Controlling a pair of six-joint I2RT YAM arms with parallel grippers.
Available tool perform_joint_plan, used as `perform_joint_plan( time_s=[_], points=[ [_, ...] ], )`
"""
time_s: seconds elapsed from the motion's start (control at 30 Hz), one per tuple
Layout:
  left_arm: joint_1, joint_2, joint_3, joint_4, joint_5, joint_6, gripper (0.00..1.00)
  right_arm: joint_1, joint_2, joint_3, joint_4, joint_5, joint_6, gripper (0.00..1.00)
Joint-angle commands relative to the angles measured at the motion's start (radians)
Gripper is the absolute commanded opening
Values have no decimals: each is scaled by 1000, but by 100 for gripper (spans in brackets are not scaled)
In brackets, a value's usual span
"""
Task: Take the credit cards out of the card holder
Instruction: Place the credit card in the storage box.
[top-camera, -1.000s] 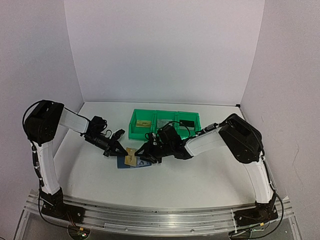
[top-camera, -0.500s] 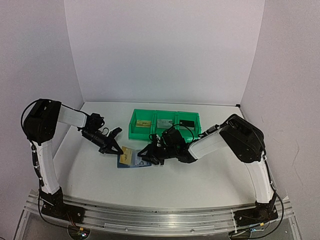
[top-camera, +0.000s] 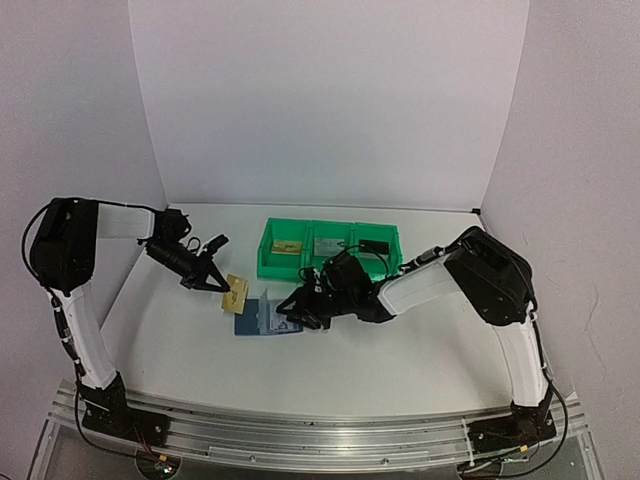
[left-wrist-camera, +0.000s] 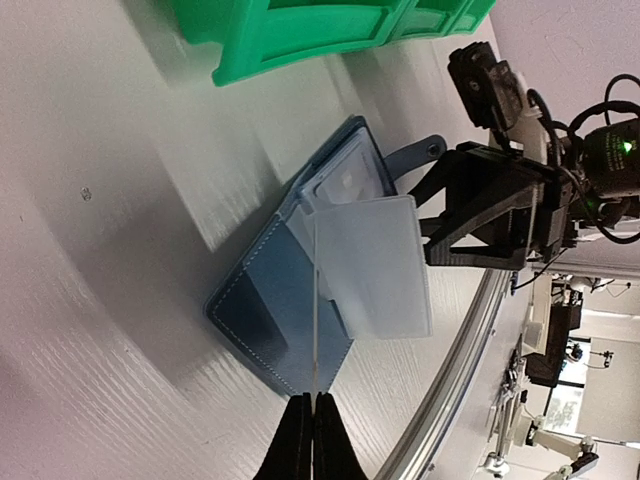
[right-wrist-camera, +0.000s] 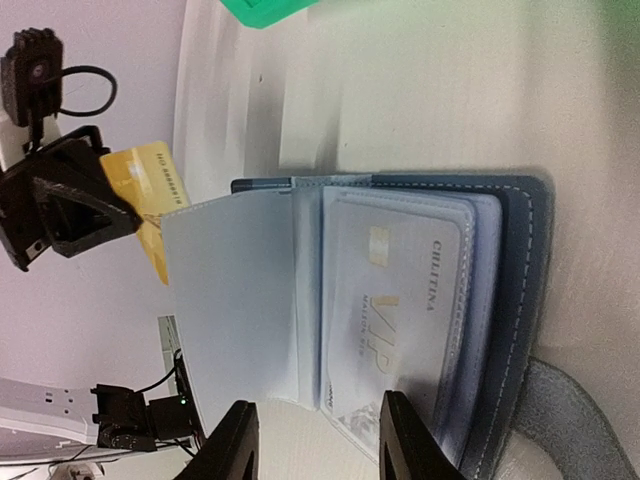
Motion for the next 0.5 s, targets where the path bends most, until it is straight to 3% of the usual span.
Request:
perform_joint_plan(
  time_s=[0.0, 0.3, 0.4, 0.47],
  points=[
    [-1, -103, 57, -11, 57, -74, 0, -7, -99, 35, -195, 89, -41, 41],
    [-1, -253, 94, 115, 133, -284, 0, -8, -340, 55, -392, 362, -163, 53],
    [-3, -288, 75, 182, 150, -382, 0, -8, -381, 89, -401, 346, -244, 60],
    [-3, -310, 64, 232, 164, -452, 0, -7, -373, 159, -400, 265, -312, 71]
  ],
)
